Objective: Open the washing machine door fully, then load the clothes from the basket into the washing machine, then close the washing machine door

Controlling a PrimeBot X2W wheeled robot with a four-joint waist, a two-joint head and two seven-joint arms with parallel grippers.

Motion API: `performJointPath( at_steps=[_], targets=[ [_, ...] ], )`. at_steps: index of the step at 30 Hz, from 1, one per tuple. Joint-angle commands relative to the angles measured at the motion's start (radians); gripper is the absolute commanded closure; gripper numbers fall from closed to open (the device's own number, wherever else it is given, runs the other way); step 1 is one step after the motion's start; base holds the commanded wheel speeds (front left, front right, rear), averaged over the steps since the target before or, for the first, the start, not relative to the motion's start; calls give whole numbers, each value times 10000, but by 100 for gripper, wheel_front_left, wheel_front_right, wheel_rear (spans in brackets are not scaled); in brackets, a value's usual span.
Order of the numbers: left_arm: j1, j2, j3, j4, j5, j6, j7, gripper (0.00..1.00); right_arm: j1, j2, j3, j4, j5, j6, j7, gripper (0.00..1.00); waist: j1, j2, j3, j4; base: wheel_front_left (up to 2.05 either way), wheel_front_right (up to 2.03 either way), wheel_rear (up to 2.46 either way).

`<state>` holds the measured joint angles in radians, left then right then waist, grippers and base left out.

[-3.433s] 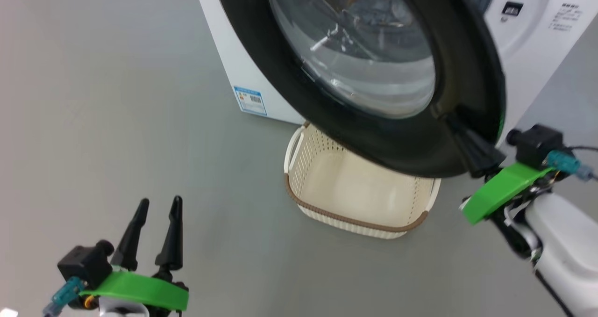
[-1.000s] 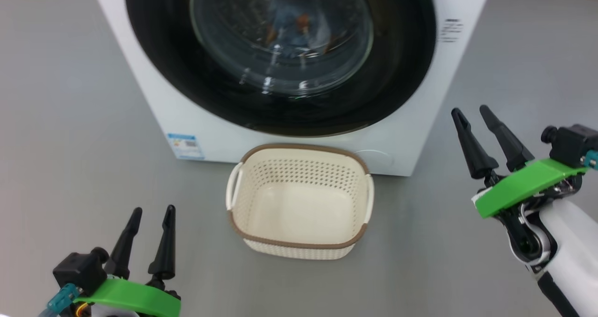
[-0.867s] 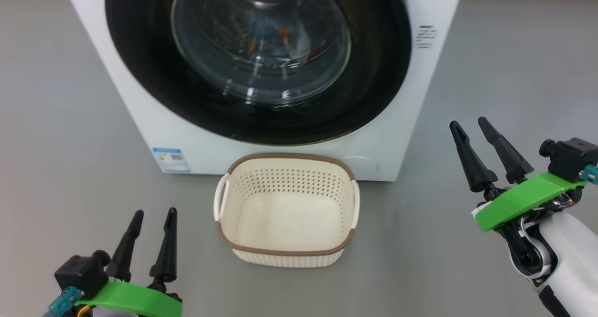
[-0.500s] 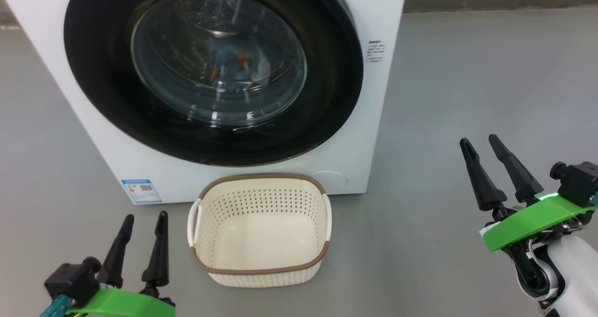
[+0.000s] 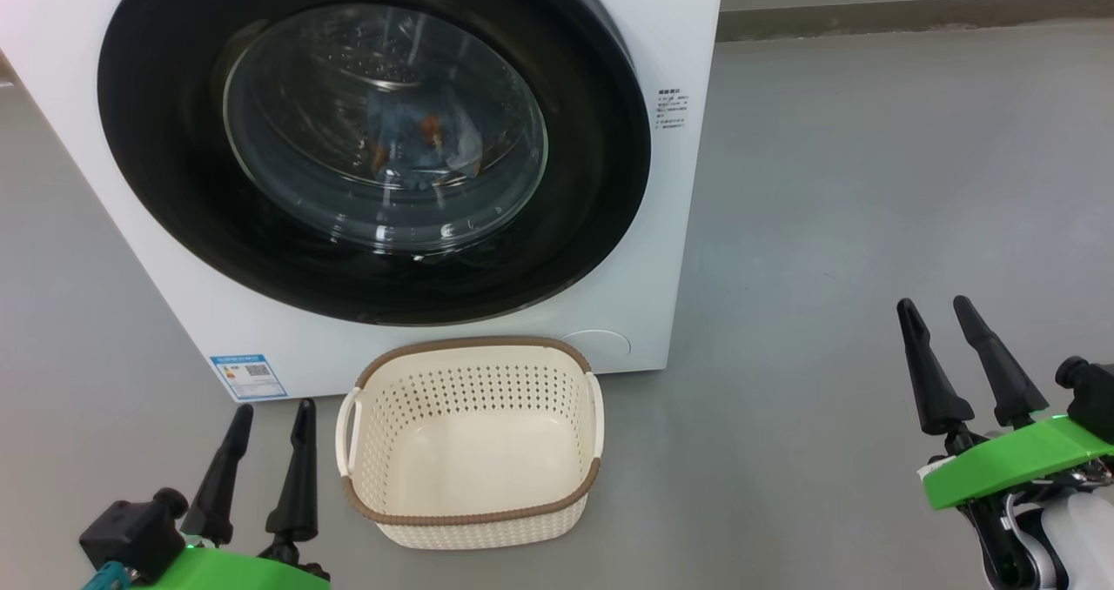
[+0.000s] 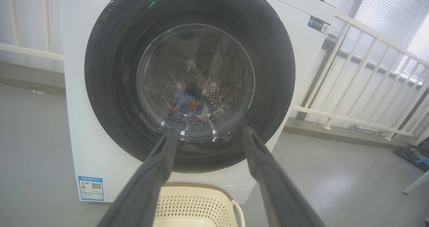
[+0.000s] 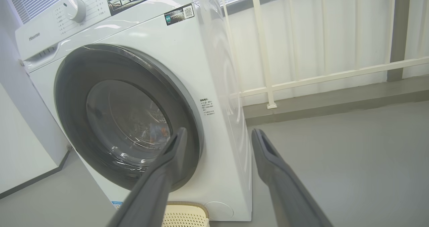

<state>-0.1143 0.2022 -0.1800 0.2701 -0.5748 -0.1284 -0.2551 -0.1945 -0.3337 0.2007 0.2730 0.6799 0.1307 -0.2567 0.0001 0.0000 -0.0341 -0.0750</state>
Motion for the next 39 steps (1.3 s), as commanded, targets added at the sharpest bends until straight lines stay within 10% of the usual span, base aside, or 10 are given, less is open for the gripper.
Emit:
performJointPath(
  at_steps=[1, 39],
  targets=[
    [-232, 268, 319, -316, -71, -23, -67, 0, 34, -109, -9, -241, -182, 0, -51, 0, -1, 0, 23, 22, 0, 0, 0],
    [-236, 457, 215, -405, -218, -23, -67, 0, 273, 498, -693, -20, -1393, 0, -51, 0, -1, 0, 197, 179, 0, 0, 0]
  ],
)
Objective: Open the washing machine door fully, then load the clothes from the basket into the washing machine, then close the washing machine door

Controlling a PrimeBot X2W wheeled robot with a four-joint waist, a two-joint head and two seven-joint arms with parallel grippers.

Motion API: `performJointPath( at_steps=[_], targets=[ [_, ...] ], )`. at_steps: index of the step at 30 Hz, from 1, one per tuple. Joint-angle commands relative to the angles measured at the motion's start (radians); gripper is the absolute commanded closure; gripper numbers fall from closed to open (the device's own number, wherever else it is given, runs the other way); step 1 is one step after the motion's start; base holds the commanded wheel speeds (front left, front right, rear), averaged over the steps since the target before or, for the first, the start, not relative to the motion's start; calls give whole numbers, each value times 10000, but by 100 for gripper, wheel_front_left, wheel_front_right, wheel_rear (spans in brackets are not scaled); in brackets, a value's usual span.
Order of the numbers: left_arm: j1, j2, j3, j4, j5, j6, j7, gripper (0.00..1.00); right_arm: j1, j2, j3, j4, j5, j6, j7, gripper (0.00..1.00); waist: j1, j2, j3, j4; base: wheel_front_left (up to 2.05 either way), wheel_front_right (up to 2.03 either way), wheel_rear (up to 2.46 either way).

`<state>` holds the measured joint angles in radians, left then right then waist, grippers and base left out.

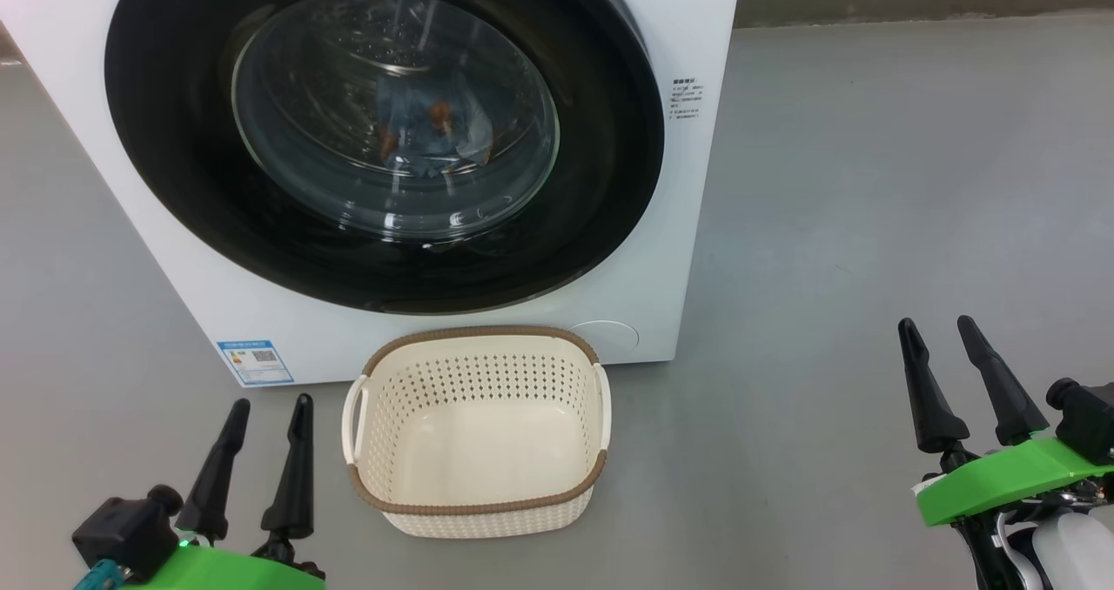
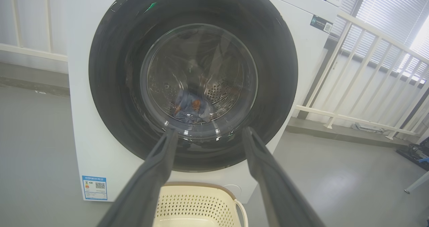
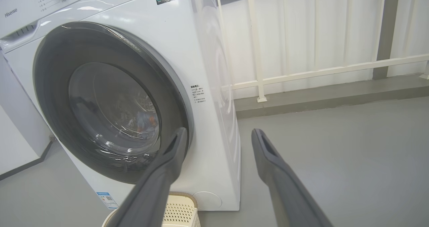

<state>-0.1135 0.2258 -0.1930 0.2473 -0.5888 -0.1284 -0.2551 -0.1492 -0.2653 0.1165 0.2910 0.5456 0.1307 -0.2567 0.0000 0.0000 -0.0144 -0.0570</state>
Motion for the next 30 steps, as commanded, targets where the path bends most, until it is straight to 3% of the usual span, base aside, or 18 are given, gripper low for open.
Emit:
performJointPath(
  at_steps=[1, 4, 5, 10, 30],
  targets=[
    [-246, 221, 348, -176, -75, -23, -67, 0, -180, -189, 147, -197, -47, 0, -51, 0, 0, 0, 1, -1, 0, 0, 0],
    [-245, 222, 313, -182, -114, -23, -67, 0, -182, -192, 146, -192, -34, 0, -51, 0, 0, 0, 8, -4, 0, 0, 0],
    [1, -2, -13, 3, -23, 0, 0, 100, -1, 4, 1, 9, 4, 0, 1, 100, 0, 0, 8, -4, 0, 0, 0],
    [291, -291, -47, 453, -82, 4, 39, 100, 352, 383, 119, 486, 82, 0, 33, 100, 0, 0, 7, -2, 0, 0, 0],
    [256, -514, 431, 305, -1631, 73, 597, 100, 337, 653, -256, 357, 1696, 0, 596, 100, 0, 0, 26, 87, 0, 0, 0]
  ],
)
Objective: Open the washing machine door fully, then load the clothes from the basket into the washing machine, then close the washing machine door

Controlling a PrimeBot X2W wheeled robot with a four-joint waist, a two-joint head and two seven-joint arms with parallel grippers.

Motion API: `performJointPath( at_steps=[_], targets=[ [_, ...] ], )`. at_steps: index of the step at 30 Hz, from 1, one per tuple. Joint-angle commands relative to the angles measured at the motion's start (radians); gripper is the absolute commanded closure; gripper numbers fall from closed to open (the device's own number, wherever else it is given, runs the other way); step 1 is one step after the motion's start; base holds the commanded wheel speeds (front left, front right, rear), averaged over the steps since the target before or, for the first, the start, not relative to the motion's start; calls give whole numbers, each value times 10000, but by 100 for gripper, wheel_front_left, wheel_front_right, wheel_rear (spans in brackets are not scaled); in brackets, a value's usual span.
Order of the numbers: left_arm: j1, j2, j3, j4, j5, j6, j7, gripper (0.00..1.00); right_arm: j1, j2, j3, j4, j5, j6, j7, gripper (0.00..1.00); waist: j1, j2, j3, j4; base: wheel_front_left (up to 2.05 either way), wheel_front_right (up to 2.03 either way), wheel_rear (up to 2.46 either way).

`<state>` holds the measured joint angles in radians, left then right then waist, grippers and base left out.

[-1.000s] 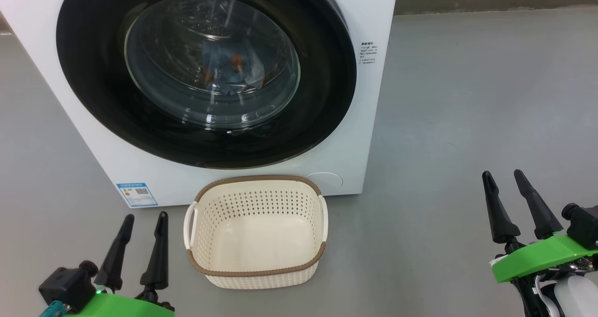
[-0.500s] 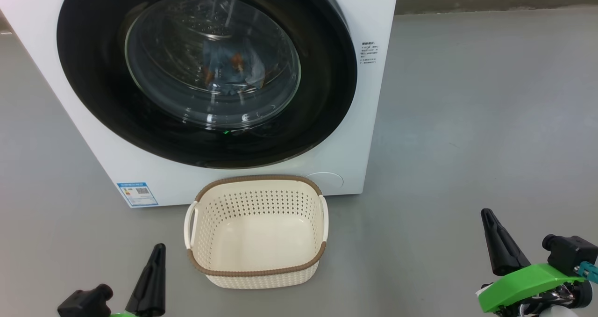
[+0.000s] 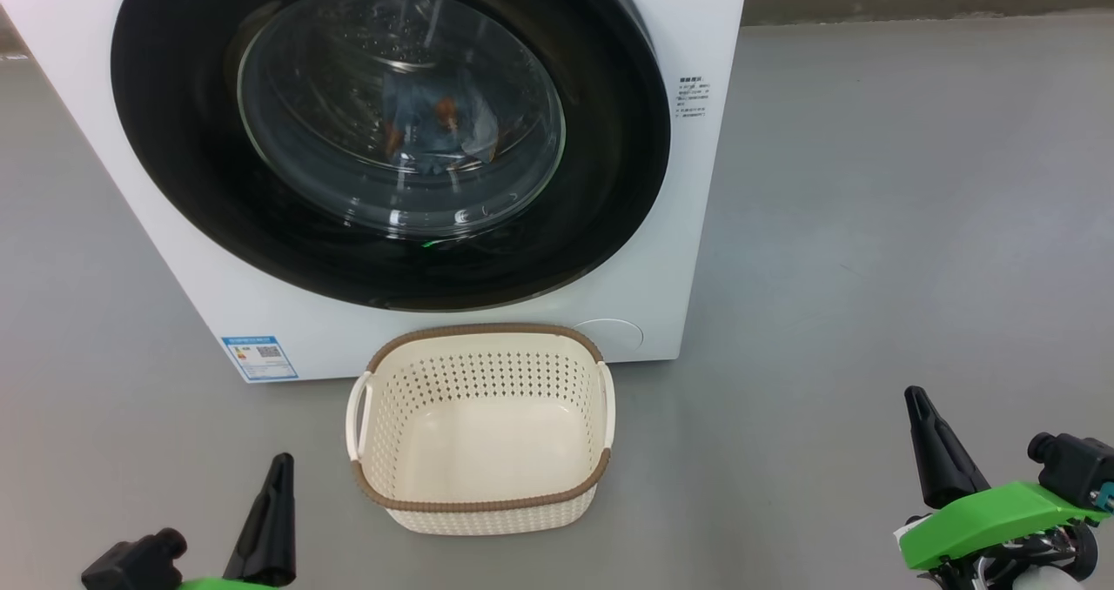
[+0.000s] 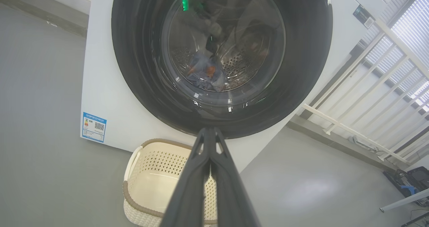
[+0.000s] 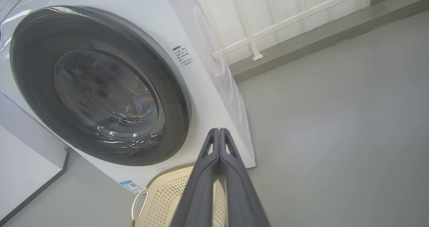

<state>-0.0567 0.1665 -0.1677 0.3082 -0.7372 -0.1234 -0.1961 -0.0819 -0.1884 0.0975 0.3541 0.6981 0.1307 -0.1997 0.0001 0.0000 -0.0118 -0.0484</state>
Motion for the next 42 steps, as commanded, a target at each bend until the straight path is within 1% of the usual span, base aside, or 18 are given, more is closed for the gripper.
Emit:
performJointPath(
  at_steps=[1, 42],
  targets=[
    [-313, 67, 203, -312, -229, 27, 35, 100, -337, -102, -86, -281, 257, 0, 56, 100, 0, 0, 1, 5, 0, 0, 0],
    [-392, -416, 1237, -617, -3566, 167, 1237, 100, -372, 471, -881, -551, 3743, 0, 1261, 100, 0, 0, 41, 192, 0, 0, 0]
  ],
)
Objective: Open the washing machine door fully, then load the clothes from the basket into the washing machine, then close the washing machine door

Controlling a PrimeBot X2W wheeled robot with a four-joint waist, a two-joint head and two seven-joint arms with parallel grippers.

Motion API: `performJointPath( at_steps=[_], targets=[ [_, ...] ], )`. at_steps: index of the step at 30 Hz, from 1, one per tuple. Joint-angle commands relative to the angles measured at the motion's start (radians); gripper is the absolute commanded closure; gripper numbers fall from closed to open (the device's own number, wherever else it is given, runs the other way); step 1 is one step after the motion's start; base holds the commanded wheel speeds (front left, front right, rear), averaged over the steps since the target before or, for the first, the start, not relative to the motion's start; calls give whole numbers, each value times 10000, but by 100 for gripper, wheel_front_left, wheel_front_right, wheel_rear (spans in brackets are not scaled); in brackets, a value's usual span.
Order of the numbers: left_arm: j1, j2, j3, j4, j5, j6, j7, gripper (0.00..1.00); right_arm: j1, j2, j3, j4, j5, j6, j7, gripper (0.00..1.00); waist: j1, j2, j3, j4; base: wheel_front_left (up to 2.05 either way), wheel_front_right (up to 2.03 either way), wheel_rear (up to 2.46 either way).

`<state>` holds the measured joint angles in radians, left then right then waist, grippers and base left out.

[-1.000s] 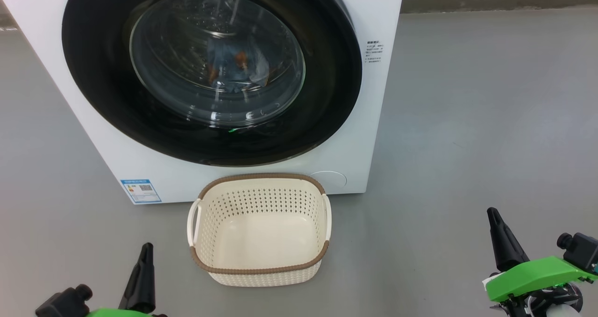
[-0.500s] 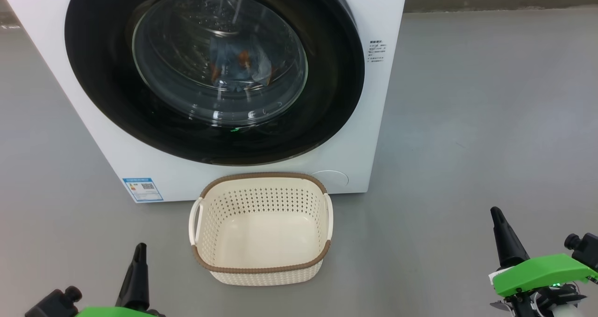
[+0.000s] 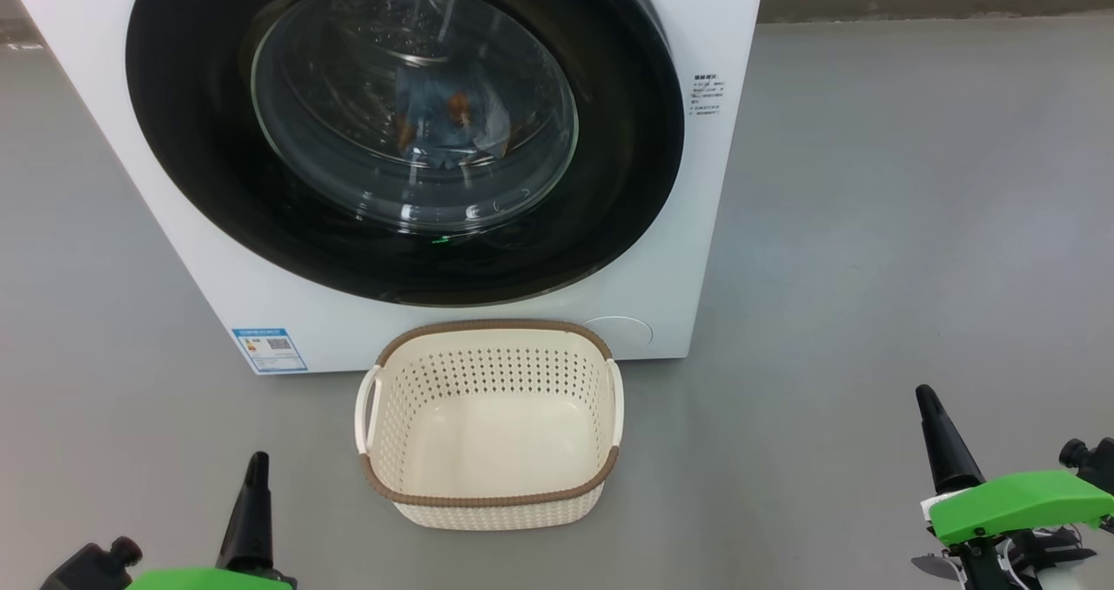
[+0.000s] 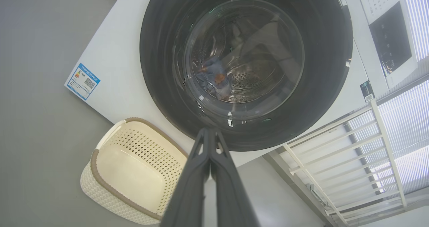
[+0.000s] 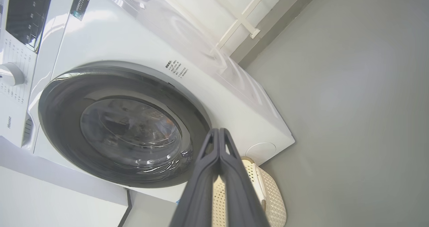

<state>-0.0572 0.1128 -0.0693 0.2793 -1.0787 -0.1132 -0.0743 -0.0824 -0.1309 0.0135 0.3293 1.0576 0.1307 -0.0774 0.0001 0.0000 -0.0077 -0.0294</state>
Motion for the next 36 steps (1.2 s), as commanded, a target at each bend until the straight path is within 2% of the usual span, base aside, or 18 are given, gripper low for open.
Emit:
performJointPath(
  at_steps=[1, 36],
  targets=[
    [-390, 109, 279, -335, -232, 68, 49, 100, -368, -90, -60, -310, 233, 0, 67, 100, 0, 0, 1, 7, 0, 0, 0],
    [-456, -303, 1162, -597, -3080, 189, 1075, 100, -397, 386, -722, -542, 3223, 0, 1083, 100, 0, 0, 35, 167, 0, 0, 0]
  ],
)
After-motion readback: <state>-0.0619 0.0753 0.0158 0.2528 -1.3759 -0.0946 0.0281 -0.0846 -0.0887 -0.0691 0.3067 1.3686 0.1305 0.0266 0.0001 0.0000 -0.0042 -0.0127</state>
